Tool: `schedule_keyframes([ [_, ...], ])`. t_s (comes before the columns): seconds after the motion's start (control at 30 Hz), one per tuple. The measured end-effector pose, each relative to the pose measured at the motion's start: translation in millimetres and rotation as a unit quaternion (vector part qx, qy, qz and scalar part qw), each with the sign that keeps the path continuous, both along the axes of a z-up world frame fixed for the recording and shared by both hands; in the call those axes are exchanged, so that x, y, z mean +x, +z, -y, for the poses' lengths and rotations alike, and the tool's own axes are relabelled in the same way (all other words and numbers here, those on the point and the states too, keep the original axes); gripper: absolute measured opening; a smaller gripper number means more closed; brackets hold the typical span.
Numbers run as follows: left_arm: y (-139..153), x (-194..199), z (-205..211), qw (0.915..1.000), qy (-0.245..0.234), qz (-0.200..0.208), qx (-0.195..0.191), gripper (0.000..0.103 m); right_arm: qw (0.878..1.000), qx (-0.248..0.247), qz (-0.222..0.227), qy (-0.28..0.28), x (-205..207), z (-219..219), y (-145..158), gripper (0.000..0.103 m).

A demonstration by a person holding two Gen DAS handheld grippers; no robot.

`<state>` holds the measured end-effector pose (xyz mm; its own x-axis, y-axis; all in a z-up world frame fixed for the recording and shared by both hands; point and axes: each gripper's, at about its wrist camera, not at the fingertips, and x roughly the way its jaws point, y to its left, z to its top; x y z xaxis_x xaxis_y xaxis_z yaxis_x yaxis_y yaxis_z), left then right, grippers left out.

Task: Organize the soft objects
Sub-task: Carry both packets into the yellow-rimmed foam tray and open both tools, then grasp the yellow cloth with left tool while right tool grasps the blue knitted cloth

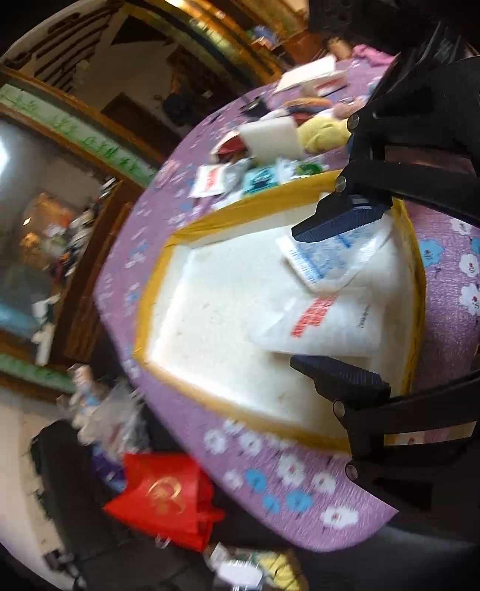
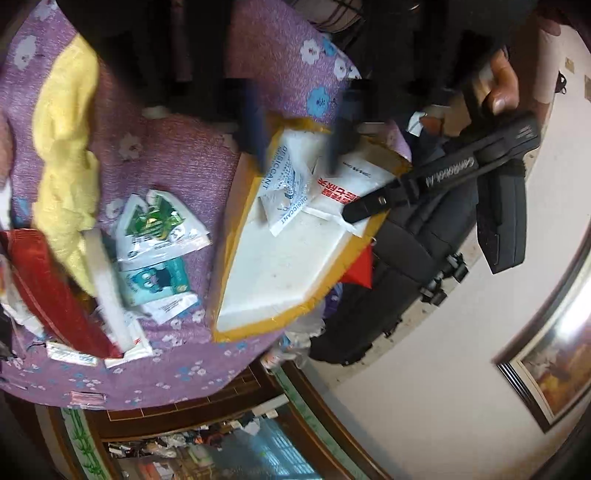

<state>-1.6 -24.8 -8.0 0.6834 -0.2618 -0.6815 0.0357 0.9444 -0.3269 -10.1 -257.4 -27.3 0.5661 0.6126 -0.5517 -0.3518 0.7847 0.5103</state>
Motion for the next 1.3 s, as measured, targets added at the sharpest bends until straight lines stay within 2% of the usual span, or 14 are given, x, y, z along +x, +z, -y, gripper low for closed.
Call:
schedule_keyframes([
  [0.03,7.3,-5.4,0.2,0.9997,0.017,0.015,0.010,0.063,1.000,0.006,0.007,-0.007,-5.5,8.2,1.7,0.061],
  [0.1,22.2,-17.1,4.2,0.9970,0.046,0.054,0.030,0.063,1.000,0.011,0.011,-0.012,-13.2,20.5,3.1,0.061],
  [0.17,31.7,-23.3,9.7,0.9947,0.056,0.075,0.044,0.071,1.000,0.013,0.005,-0.022,-20.1,33.9,4.1,0.061],
  [0.23,40.0,-27.2,21.1,0.9946,0.039,0.082,0.049,0.071,0.999,0.022,0.007,-0.037,-29.0,51.9,5.3,0.061],
  [0.33,49.6,-37.1,40.4,0.9959,-0.001,0.086,0.031,0.071,0.997,0.032,0.002,-0.064,-43.8,82.2,6.3,0.061],
  [0.4,54.7,-41.7,59.4,0.9954,-0.055,0.079,0.001,0.071,0.996,0.032,-0.004,-0.085,-51.5,99.0,5.8,0.061],
  [0.47,54.2,-42.5,83.5,0.9914,-0.114,0.062,-0.015,0.071,0.994,0.025,-0.008,-0.107,-61.1,117.5,4.5,0.061],
  [0.53,50.5,-44.1,106.9,0.9868,-0.155,0.046,-0.012,0.071,0.991,0.023,-0.011,-0.128,-70.4,132.4,2.6,0.061],
  [0.63,44.6,-45.5,133.9,0.9815,-0.190,0.023,-0.007,0.071,0.988,0.018,-0.020,-0.150,-79.2,146.0,-0.1,0.061],
  [0.8,38.0,-51.5,151.6,0.9775,-0.211,-0.005,-0.007,0.071,0.983,-0.002,-0.029,-0.180,-88.2,161.1,-6.6,0.061],
  [1.0,25.3,-51.4,159.5,0.9770,-0.213,-0.016,-0.005,0.071,0.966,-0.014,-0.057,-0.251,-92.8,184.5,-17.0,0.061],
  [1.13,17.9,-51.9,165.0,0.9765,-0.214,-0.020,0.000,0.071,0.964,0.009,-0.088,-0.250,-88.9,194.4,-29.4,0.061],
  [1.3,11.8,-42.1,171.0,0.9758,-0.217,-0.029,0.001,0.071,0.962,0.023,-0.095,-0.255,-86.7,196.1,-27.9,0.061],
])
